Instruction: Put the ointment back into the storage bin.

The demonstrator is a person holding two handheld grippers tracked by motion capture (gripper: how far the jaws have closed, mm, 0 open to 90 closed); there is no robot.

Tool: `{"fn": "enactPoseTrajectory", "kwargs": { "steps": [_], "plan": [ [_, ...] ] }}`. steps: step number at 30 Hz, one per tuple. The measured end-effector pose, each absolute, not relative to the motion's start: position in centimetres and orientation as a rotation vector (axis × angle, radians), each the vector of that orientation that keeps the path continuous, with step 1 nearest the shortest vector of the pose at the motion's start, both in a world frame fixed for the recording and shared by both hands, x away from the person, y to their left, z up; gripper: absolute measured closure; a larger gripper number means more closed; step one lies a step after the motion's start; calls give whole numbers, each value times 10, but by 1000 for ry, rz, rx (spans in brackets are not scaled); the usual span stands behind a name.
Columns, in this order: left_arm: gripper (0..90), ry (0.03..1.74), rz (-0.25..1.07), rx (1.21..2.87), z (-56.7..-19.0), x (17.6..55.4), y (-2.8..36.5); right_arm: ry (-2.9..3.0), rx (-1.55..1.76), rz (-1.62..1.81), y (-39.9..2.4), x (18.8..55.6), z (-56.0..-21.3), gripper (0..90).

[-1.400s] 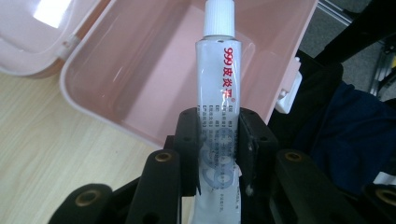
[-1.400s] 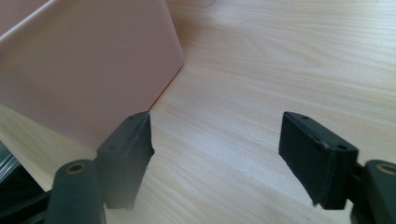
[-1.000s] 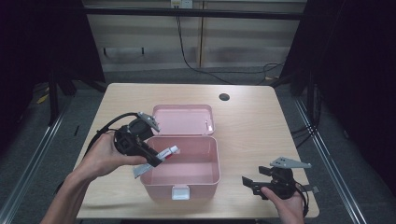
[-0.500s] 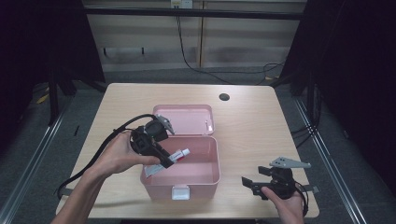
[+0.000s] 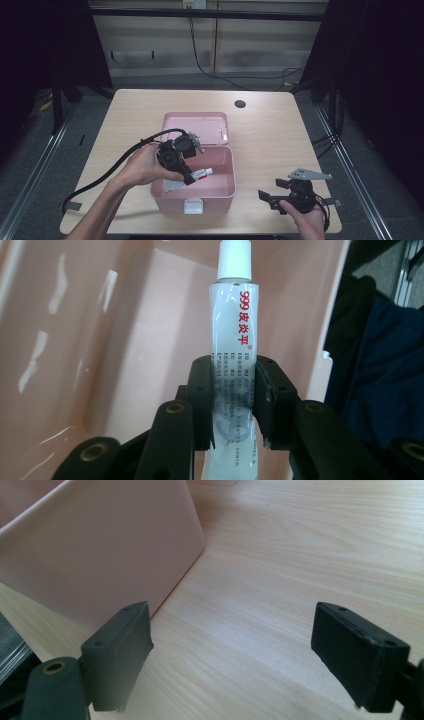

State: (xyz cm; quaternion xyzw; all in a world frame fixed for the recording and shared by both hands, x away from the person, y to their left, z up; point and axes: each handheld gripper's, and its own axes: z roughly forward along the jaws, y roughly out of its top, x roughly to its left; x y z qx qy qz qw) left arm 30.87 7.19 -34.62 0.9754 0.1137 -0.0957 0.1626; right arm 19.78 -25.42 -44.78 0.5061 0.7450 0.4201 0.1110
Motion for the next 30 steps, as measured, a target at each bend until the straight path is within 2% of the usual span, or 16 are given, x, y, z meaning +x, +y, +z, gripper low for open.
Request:
{"fn": "enactPoseTrajectory", "kwargs": {
  "steps": [4,30],
  "plan": [
    [712,314,-251,2824,-355,310,63,2191,1486,1235,-254,197,-448,162],
    [712,261,-367,2867,-401,313,38,2195,1483,1238,-254,197,-447,164]
  ]
}}
